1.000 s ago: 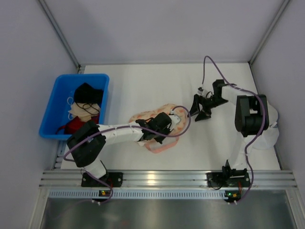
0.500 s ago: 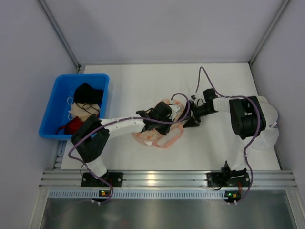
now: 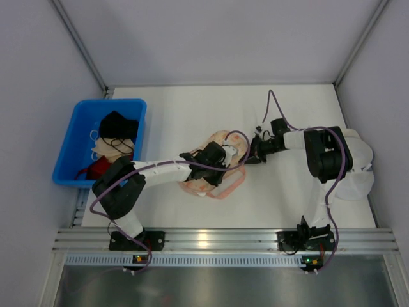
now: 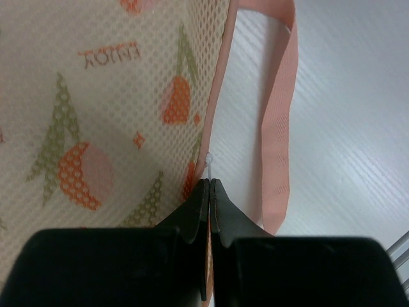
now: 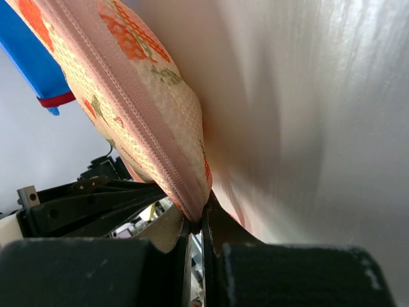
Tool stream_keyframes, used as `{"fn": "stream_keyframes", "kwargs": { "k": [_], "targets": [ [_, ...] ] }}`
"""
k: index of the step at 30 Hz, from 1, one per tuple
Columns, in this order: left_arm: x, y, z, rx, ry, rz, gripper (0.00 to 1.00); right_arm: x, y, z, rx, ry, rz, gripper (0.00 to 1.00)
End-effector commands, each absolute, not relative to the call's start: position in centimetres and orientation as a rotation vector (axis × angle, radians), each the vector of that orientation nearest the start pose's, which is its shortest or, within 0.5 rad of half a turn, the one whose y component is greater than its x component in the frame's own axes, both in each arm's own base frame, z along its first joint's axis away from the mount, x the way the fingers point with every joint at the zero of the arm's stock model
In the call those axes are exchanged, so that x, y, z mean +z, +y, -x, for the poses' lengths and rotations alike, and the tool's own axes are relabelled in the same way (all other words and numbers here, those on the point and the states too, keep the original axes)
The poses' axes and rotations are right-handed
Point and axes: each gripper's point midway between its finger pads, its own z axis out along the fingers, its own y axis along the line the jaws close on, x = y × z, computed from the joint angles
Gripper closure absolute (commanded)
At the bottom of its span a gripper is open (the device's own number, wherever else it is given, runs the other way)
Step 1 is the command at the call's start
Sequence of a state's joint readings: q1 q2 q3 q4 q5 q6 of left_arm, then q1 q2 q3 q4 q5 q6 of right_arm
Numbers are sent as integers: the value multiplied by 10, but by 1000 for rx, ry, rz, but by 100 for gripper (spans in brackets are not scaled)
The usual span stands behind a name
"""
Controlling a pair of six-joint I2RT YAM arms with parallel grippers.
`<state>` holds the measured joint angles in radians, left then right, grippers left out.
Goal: Place the bra in the laundry bag and zip it closed
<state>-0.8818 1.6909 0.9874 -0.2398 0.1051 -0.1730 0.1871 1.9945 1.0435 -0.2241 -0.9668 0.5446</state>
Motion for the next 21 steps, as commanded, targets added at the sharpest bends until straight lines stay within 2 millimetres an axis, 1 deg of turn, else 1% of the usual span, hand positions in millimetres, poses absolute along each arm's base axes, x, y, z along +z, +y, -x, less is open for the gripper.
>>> {"fn": "stream_keyframes", "kwargs": {
  "k": [1,2,5,7,9,10,12,16,17,18,19,20,21],
  "targets": [
    [45,-301,-216,-534,2429,-949,100,44,212,-341,1481,2633,-178,100],
    [41,-296,-212,-526,2447,-955,100,45,211,-343,1482,2630,-182,100],
    [41,-288,-205,-517,2459,-963,100,46,203,-349,1469,2628,-205,100],
    [39,-282,-198,-519,2473,-971,100,47,199,-356,1442,2623,-183,100],
    [37,-274,-192,-509,2484,-982,100,45,195,-357,1417,2638,-177,100],
    [37,-272,-190,-503,2487,-987,100,47,194,-362,1410,2630,-162,100],
    [39,-269,-189,-506,2476,-995,100,45,191,-363,1382,2645,-142,100],
    [45,-275,-191,-530,2468,-984,100,47,191,-369,1358,2646,-113,100],
    [45,-277,-192,-531,2470,-981,100,47,190,-371,1349,2648,-101,96],
    [46,-280,-194,-532,2467,-977,100,51,190,-375,1347,2642,-84,86],
    [52,-285,-200,-537,2450,-971,100,52,190,-371,1349,2669,-95,76],
    [53,-288,-203,-537,2447,-969,100,54,188,-371,1324,2670,-70,56],
    [51,-291,-204,-541,2455,-970,100,63,185,-373,1301,2659,-54,47]
  ]
}}
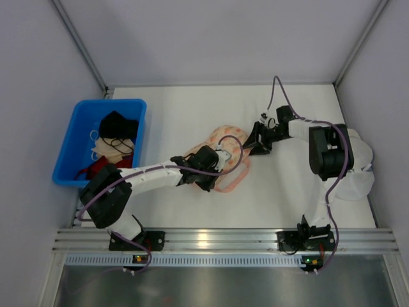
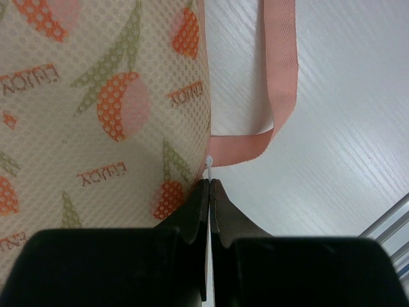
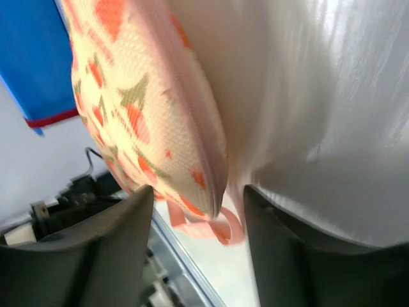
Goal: Place the bra in the laundry bag and zip it closed
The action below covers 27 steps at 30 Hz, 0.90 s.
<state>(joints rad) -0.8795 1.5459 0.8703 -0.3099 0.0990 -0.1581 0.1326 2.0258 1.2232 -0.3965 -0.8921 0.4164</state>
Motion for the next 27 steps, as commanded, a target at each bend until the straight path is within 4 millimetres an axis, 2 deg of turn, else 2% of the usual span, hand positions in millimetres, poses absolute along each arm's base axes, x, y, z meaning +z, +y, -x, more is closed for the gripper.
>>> {"fn": "stream_keyframes", "kwargs": {
  "k": [1,5,6,8,9,11,15,18,23,27],
  "targets": [
    [59,-298,-212,-556,2434,-959,100,67,182,-372,1278,2662,-52,38],
    [66,-313,-224,-591,2417,-931,100,97,171,-371,1221,2603,-47,35],
    [67,-315,-226,-596,2413,-926,100,104,171,-364,1234,2593,-57,35],
    [73,-321,-230,-622,2402,-914,100,117,182,-355,1359,2549,-111,38],
    [77,-324,-233,-632,2393,-907,100,115,189,-342,1405,2554,-126,39],
    [82,-327,-236,-648,2382,-901,100,119,201,-330,1493,2554,-159,41],
    [91,-328,-239,-664,2367,-887,100,103,235,-307,1586,2566,-91,41],
    [95,-327,-238,-679,2361,-881,100,90,253,-297,1637,2605,-76,42],
    [101,-326,-238,-706,2360,-858,100,76,270,-295,1652,2636,-40,46],
    [103,-329,-237,-729,2362,-848,100,66,280,-282,1665,2679,-14,49]
  ]
}}
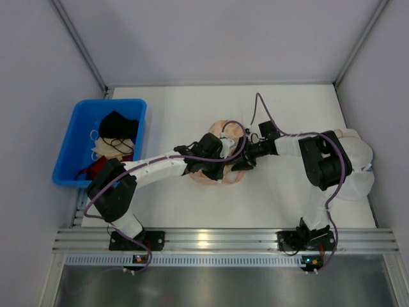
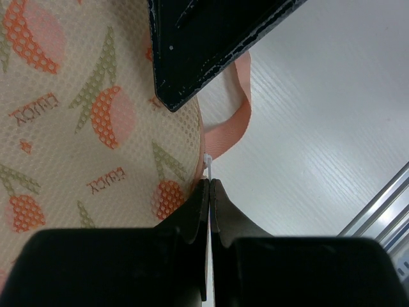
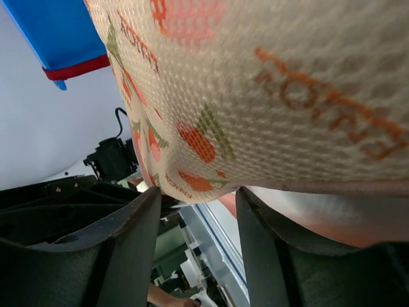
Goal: Place the bra in the laundry bag and zip it closed
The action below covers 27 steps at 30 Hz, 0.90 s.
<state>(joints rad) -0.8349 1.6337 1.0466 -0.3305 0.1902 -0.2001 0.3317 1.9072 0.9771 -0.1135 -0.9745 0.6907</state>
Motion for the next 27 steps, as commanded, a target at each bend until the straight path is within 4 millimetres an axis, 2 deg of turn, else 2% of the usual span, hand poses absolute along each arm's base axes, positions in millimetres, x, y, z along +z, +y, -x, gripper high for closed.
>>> {"fn": "stream_keyframes", "kwargs": {
  "k": [1,6,10,11,12,16,17,19,20,22,23,25,27],
  "targets": [
    [104,-330,-237,-732,2361,-847,100,64,282,-280,1667,2684,-13,50],
    [104,-333,-235,-768,2364,-842,100,61,287,-284,1683,2693,-34,69],
    [101,-329,-232,-761,2363,-856,100,62,289,-288,1687,2667,-23,95],
    [104,-327,-234,-743,2345,-863,100,63,289,-288,1689,2666,-23,100],
    [105,-325,-236,-725,2336,-865,100,64,288,-288,1689,2660,-26,100],
    [122,-310,-247,-609,2227,-910,70,70,287,-290,1712,2641,-49,100],
    [133,-303,-254,-552,2184,-892,53,72,287,-289,1723,2640,-54,100],
    [145,-292,-258,-485,2113,-925,41,73,286,-287,1736,2641,-59,100],
    [148,-288,-258,-464,2098,-928,30,73,286,-286,1739,2645,-65,100],
    [160,-276,-264,-377,2010,-991,14,73,286,-284,1752,2651,-69,100],
    [156,-270,-262,-342,1997,-1024,5,73,286,-283,1756,2655,-76,100],
    [158,-261,-264,-252,1910,-1110,3,74,287,-282,1767,2659,-83,100],
    [151,-257,-263,-180,1834,-1178,2,75,287,-281,1769,2663,-88,100]
  ]
}}
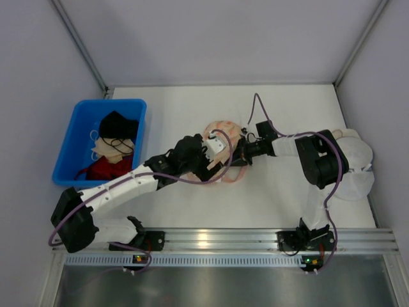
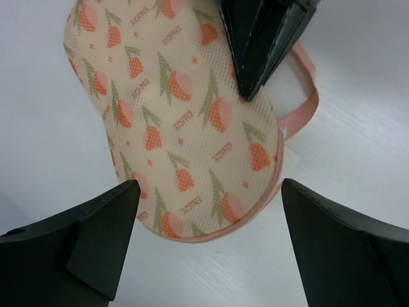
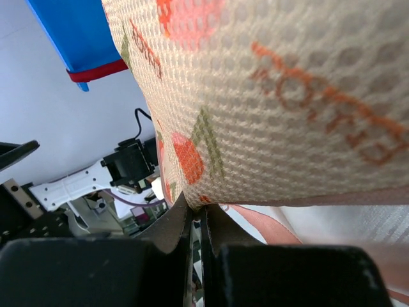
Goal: Place the bra in the laundry bag and zip it closed
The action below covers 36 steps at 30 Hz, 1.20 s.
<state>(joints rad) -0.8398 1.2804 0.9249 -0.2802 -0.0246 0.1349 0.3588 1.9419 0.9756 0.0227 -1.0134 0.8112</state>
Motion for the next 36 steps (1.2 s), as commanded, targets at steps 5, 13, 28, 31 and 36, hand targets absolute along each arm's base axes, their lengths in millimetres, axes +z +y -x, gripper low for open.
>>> {"fn": "stream_keyframes", "kwargs": {
  "k": [5,13,28,31,36],
  "targets": [
    [148,-265,-259,-72,1557,-1371,2,77,287,-277,1795,2683,-152,100],
    [140,-292,-249,-67,1432,-1453,2,83,291,-275,1827,2701,-183,100],
    [124,-295,-268,41,1449,-1434,2,89,291,-268,1855,2707,-167,100],
    [122,-291,-273,75,1475,-1417,2,83,288,-266,1799,2729,-144,100],
    [114,-286,-279,149,1458,-1430,3,85,289,-264,1821,2743,-137,100]
  ]
}}
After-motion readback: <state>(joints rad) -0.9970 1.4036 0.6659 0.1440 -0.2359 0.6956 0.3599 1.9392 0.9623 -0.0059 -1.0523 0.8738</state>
